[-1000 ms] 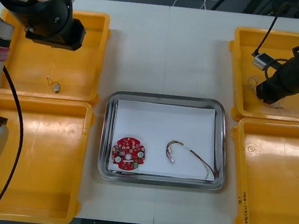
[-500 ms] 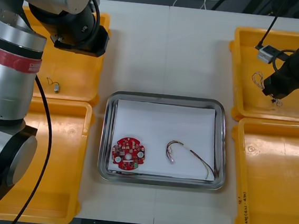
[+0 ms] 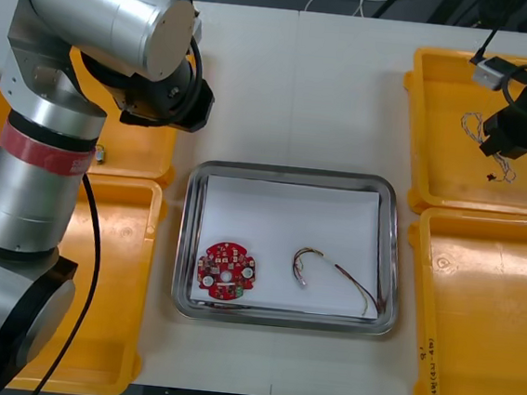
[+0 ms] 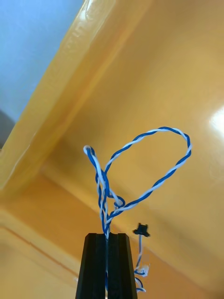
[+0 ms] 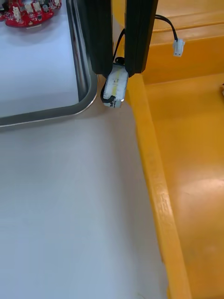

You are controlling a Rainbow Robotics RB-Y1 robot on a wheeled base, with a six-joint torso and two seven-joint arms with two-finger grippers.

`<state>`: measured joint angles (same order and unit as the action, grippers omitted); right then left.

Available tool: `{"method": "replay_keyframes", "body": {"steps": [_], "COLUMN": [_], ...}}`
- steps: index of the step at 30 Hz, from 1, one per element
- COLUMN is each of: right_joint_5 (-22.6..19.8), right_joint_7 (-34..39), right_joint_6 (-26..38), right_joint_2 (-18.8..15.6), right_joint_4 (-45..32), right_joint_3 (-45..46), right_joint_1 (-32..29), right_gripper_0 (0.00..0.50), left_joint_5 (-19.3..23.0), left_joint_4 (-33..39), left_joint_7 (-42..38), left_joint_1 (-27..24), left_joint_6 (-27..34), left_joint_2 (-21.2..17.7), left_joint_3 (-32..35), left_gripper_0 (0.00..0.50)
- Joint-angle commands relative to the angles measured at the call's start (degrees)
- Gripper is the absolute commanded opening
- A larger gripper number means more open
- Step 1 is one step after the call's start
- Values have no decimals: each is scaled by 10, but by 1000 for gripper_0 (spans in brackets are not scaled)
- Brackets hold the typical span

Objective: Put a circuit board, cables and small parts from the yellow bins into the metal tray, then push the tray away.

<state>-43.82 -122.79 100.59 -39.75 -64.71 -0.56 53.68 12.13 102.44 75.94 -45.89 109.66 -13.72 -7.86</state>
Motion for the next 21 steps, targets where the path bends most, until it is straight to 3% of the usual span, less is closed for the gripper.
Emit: {"method": "replay_keyframes", "body": {"steps": [1,9,15,21], "right_joint_5": [12,23,33,12], "right_joint_7": [40,104,120,121], "right_joint_6": [32,94,94,94], "right_joint_2": [-32,-35,-34,-35], "right_joint_4": [-62,-137,-174,-189], "right_joint_3": [19,20,20,14], "right_joint_1": [27,27,27,27], "right_gripper_0": [0,0,0,0], "left_joint_5": [0,1,1,5], "left_joint_4": [36,54,54,52], "left_joint_7": [-105,-171,-218,-264], "left_joint_1": [22,67,86,99], "left_joint_6": [3,3,-13,-50], "left_joint_2": [15,17,17,16], "left_joint_3": [-41,-103,-141,-177], "left_gripper_0": [0,0,0,0]}}
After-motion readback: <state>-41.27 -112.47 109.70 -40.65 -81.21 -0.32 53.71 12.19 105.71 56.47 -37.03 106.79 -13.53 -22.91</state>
